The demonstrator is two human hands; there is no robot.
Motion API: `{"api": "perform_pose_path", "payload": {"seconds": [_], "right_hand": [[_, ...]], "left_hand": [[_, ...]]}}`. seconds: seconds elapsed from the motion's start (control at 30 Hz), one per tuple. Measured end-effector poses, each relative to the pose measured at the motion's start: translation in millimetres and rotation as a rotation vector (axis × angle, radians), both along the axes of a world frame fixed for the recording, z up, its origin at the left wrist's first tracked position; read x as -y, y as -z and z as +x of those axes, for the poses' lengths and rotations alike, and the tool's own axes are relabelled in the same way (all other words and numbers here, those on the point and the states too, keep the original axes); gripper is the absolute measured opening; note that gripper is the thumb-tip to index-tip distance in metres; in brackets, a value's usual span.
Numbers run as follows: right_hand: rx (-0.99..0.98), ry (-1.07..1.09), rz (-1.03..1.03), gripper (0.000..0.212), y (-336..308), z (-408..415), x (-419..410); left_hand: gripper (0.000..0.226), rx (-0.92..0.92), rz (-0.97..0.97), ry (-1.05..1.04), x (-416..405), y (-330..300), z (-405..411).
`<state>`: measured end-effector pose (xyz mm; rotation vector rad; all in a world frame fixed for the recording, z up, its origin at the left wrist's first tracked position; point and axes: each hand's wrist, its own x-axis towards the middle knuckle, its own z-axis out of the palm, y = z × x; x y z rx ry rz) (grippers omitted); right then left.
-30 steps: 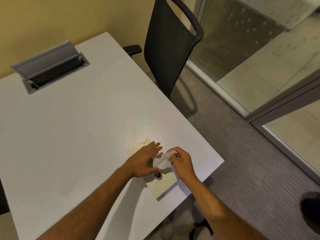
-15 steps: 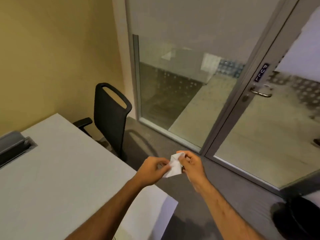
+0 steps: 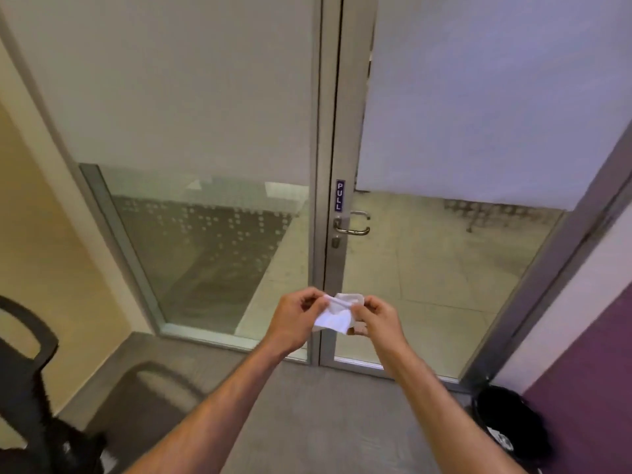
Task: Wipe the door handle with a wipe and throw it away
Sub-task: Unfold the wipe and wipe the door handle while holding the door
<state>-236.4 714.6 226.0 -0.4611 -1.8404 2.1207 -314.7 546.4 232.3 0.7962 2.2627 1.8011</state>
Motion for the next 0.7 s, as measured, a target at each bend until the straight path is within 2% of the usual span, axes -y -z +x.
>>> {"api": "perform_pose_path", "payload": {"seconds": [0.03,0.2,0.3,0.37,0.57,0.7], "right_hand": [[0.002,-0.017,-0.021,0.006,1,-4,-14],[0.037,-0.157,-0.151,0.033,11,-39,-80],[0.039,-0.201,-0.164,0.031,19,-71,-106],[0.05,-0.171,-0.138,0.029,26,-100,-120],[0.025,0.009,-0.18,0.014,36,-200,-167],[0.076,-0.006,-0.208,0.017,53,-257,-183]], "left_hand": [[0.014,-0.005,-0.004,0.008,-16,0,-6],[0.012,-0.079,-0.06,0.082,-88,5,-50],[0.01,-0.106,-0.091,0.118,-114,7,-86],[0.008,-0.053,-0.11,0.169,-129,12,-118],[0.054,0.086,-0.164,0.468,-164,27,-236],[0.032,0.141,-0.156,0.417,-192,34,-306]]}}
